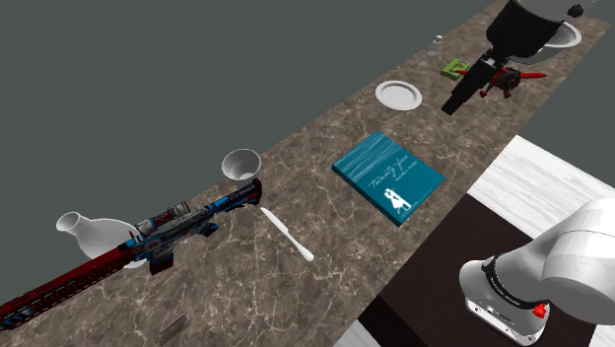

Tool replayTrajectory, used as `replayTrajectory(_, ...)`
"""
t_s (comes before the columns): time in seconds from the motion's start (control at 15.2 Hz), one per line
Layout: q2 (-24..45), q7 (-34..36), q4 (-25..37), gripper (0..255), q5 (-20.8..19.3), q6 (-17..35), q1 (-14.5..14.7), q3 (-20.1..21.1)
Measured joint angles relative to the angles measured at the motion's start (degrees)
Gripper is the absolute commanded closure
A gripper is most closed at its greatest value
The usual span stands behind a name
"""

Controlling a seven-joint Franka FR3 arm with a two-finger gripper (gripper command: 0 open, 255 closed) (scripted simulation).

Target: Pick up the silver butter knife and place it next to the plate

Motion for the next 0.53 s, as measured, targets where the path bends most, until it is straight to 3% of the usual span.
replayTrajectory(0.2, 0.8, 0.8, -1.0, 0, 0.7, 1.6, 0.4, 0.9)
replayTrajectory(0.53, 4.7, 3.7, -5.0, 0, 3.2, 8.8, 1.8, 4.1)
